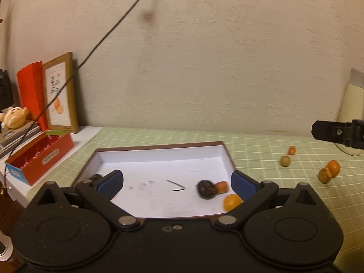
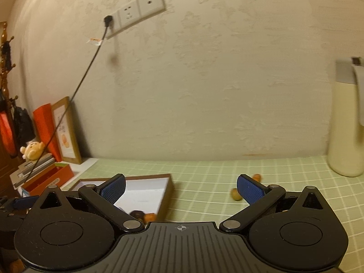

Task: Organize fruits
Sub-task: 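Move both open grippers back toward the remaining fruits beside the thermos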

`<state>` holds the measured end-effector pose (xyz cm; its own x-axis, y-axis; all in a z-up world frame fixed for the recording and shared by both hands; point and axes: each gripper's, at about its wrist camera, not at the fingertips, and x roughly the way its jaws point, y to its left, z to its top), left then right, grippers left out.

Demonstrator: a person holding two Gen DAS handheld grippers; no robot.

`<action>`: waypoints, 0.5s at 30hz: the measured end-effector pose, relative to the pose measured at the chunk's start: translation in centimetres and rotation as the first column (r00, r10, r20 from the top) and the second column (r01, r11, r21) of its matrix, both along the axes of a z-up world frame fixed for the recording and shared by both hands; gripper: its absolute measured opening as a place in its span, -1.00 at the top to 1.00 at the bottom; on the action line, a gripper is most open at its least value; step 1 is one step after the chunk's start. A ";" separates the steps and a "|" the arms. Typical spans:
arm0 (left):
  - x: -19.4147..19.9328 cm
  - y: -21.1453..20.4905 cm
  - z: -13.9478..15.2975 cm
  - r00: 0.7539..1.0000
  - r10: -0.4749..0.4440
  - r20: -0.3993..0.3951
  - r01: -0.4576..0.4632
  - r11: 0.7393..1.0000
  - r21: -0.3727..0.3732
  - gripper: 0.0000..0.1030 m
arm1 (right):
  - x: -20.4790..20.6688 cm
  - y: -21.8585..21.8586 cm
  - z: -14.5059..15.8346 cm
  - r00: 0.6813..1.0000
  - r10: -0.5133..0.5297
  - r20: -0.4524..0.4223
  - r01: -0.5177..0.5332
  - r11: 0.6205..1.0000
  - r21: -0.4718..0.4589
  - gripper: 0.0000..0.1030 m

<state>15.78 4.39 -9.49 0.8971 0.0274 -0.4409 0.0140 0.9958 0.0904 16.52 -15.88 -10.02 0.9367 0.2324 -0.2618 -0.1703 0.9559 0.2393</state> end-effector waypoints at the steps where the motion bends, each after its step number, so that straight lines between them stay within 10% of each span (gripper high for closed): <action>1: 0.1 -0.4 -0.1 1.000 -0.006 -0.002 0.006 1.000 -0.002 -0.85 | -0.1 -0.5 0.0 1.000 -0.007 -0.001 0.007 1.000 0.000 -1.00; 15: 1.5 -7.4 -1.4 0.991 -0.129 -0.033 0.129 0.992 -0.002 -0.85 | -1.7 -7.0 -0.9 0.987 -0.158 -0.039 0.158 0.987 -0.006 -1.00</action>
<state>17.30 -3.02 -10.94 0.8784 -0.0872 -0.4700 0.1450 0.9855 0.0882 14.82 -22.92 -10.91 0.9506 0.0812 -0.2995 -0.0074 0.9708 0.2397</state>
